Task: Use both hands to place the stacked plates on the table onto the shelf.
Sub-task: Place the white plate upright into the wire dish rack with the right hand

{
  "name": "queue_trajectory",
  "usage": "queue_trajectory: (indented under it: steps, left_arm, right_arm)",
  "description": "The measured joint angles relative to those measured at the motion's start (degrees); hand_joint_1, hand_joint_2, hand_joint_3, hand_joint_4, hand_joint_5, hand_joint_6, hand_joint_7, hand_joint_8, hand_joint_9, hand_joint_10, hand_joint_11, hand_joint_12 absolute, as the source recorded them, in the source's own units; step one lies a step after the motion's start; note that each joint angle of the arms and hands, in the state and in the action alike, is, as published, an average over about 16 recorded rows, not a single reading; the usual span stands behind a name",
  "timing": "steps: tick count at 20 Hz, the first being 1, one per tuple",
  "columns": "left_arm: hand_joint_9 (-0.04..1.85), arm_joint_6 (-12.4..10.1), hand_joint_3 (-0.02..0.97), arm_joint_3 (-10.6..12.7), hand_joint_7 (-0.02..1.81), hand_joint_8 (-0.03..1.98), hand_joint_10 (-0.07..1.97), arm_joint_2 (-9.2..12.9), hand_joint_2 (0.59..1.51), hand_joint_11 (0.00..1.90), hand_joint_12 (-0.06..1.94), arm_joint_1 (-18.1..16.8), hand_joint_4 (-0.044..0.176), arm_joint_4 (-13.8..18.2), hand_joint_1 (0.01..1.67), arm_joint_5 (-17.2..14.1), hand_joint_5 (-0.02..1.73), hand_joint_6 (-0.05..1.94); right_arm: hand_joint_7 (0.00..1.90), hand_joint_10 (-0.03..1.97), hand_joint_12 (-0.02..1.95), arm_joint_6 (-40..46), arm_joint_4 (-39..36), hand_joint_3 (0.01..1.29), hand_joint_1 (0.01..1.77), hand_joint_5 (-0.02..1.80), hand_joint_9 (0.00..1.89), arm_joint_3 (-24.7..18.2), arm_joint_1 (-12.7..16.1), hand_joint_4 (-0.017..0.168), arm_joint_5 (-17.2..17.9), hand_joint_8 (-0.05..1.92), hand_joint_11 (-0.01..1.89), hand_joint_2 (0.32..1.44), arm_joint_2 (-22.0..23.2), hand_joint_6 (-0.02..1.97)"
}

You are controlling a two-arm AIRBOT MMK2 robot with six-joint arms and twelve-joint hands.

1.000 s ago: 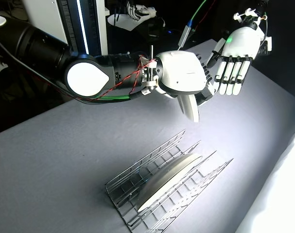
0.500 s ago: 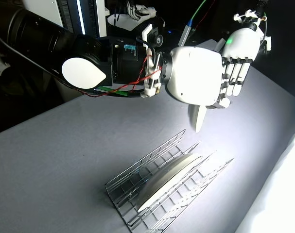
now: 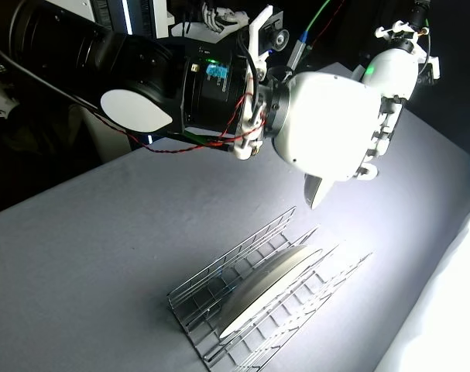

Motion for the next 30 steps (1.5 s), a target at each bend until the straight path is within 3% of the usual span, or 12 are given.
queue_trajectory:
  steps: [13, 19, 30]
  left_arm:
    - [0.1, -1.5, 0.007, 1.3, 0.12, 0.02, 0.01, -0.2, 1.164, 0.04, 0.08, -0.1, 0.005, 2.1, 0.02, -0.5, 0.09, 0.0]
    - [0.1, -1.8, 0.007, 1.7, 0.12, 0.02, 0.01, -0.2, 1.165, 0.03, 0.11, 0.0, 0.006, 2.4, 0.02, -0.8, 0.1, 0.0]
    - [0.1, -2.1, 0.007, 1.9, 0.11, 0.02, 0.01, -0.2, 1.165, 0.02, 0.11, 0.3, 0.005, 2.8, 0.02, -1.2, 0.1, 0.0]
  right_arm:
    - [1.09, 1.08, 1.25, -0.2, 1.2, 0.01, 1.39, 1.0, 0.95, 0.5, -1.0, -0.007, -2.0, 0.79, 0.64, 0.95, 6.6, 0.85]
    - [1.09, 1.08, 1.26, -0.4, -2.5, 0.01, 1.4, 0.99, 0.95, 0.3, -3.9, -0.007, -1.1, 0.78, 0.64, 0.95, 9.1, 0.85]
    - [1.08, 1.09, 1.27, -1.5, -8.2, 0.01, 1.4, 0.99, 0.95, -0.2, -10.2, -0.007, 3.6, 0.8, 0.65, 0.95, 10.8, 0.83]
